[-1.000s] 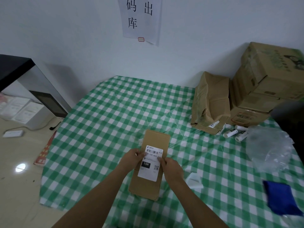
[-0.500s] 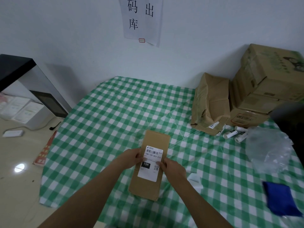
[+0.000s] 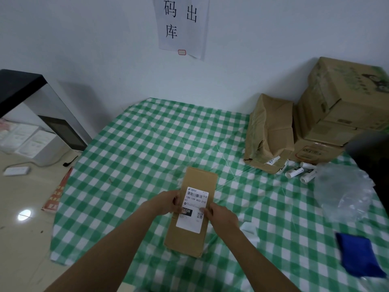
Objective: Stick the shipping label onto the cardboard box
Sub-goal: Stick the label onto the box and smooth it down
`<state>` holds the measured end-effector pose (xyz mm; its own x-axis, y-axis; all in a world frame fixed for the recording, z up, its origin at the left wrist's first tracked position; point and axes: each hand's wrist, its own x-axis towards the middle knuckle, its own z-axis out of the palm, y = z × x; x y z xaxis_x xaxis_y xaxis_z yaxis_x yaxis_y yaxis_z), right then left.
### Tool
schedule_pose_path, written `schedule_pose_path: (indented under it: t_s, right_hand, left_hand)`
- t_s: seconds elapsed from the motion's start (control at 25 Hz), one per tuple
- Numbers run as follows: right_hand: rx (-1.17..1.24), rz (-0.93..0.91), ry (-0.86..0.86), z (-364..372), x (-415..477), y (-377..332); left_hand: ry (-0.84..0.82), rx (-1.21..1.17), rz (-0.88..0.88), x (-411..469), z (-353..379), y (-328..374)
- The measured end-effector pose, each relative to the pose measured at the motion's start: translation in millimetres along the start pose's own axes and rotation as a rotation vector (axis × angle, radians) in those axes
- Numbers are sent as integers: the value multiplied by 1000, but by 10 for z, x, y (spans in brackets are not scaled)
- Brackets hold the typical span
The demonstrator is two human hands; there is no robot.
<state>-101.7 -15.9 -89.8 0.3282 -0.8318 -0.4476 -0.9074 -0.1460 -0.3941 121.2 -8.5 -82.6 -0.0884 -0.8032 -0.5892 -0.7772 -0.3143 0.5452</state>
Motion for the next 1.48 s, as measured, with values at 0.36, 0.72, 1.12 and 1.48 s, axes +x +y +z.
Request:
schedule_pose_path:
  t_s: [0.36, 0.72, 1.12, 1.48]
  right_hand:
    - [-113, 23, -70, -98, 59, -89]
    - [-109, -46, -21, -18, 22, -14]
    - [-227, -95, 61, 54, -117, 61]
    - [-297, -41, 74, 96, -187, -54]
  left_hand:
    - [42, 73, -59, -65, -6, 221]
    - [-68, 72, -36, -64, -77, 112]
    - [-106, 81, -11, -109, -92, 132]
    - [-100, 133, -74, -136, -82, 187]
